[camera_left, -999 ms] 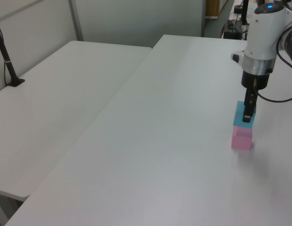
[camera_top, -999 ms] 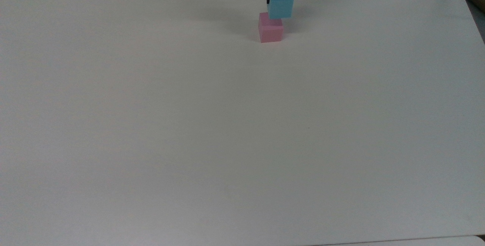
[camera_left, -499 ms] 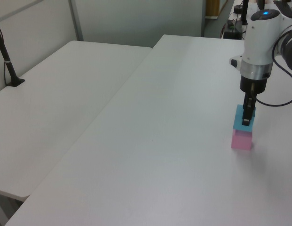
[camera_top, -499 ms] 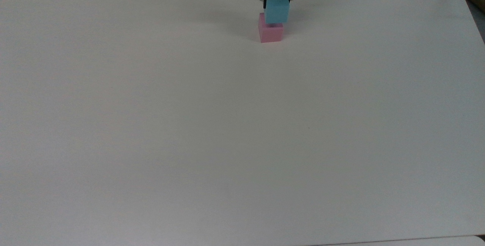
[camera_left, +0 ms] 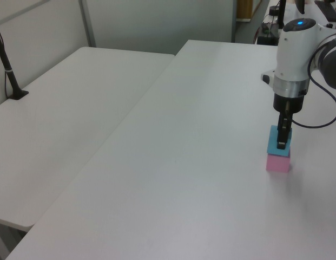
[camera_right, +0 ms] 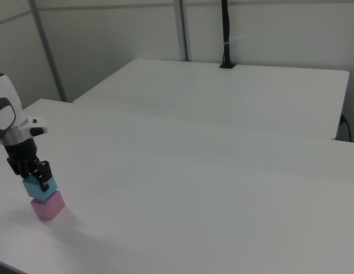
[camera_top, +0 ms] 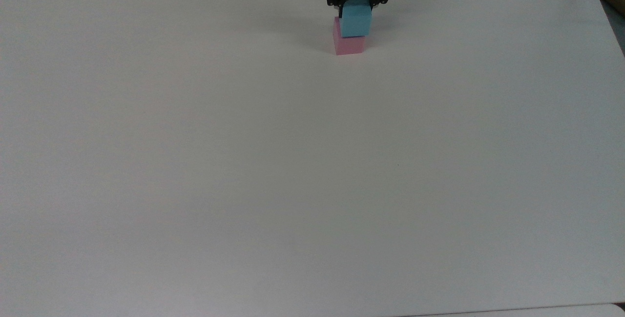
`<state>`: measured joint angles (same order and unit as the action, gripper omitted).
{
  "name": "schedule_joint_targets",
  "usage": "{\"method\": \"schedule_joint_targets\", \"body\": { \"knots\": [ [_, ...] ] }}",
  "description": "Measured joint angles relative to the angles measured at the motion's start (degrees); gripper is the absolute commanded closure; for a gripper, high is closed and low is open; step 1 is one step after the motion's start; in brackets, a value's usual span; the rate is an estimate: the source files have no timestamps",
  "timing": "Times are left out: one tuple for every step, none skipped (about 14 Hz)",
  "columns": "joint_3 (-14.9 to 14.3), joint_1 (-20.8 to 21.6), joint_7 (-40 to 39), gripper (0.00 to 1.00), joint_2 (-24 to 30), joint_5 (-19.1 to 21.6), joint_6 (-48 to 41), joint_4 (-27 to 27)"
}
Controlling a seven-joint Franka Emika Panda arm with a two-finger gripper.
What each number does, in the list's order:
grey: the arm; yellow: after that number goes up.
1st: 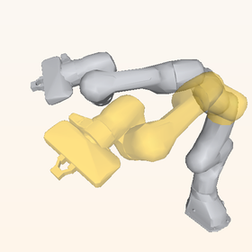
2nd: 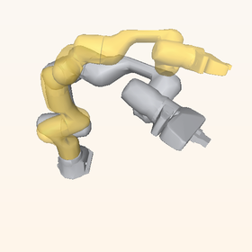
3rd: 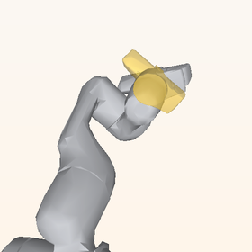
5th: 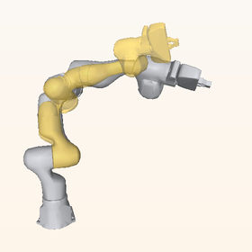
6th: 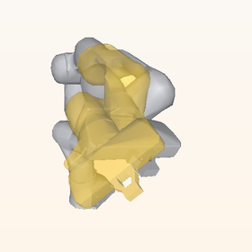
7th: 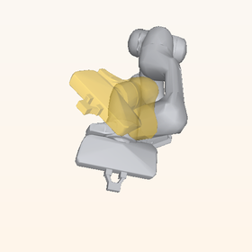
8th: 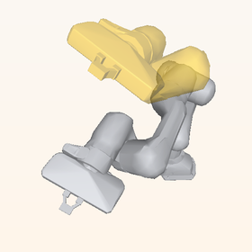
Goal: Put blue cube on pink cube
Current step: 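Lower the light-blue cube onto the top of the pink cube, then open the gripper to release the light-blue cube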
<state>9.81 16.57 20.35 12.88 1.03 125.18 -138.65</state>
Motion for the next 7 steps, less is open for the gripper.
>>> {"method": "schedule_joint_targets", "body": {
  "knots": [
    [0.0, -0.1, 0.0, 0.66, -0.1, 0.0, 0.3, -0.3],
    [0.0, -0.3, -0.1, 0.56, -0.1, 0.0, 0.6, -0.7],
    [0.0, -0.5, -0.3, 0.14, -0.1, 0.0, 0.7, -1.0],
    [0.0, -0.7, -0.7, 0.0, -0.1, 0.0, 0.8, -1.3],
    [0.0, -0.8, -0.8, 0.0, -0.1, 0.0, 1.0, -1.4],
    [0.0, -0.8, -0.9, 0.0, -0.1, 0.0, 1.0, -1.5],
    [0.0, -0.8, -1.0, 0.0, -0.1, 0.0, 1.0, -1.5]
  ]
}}
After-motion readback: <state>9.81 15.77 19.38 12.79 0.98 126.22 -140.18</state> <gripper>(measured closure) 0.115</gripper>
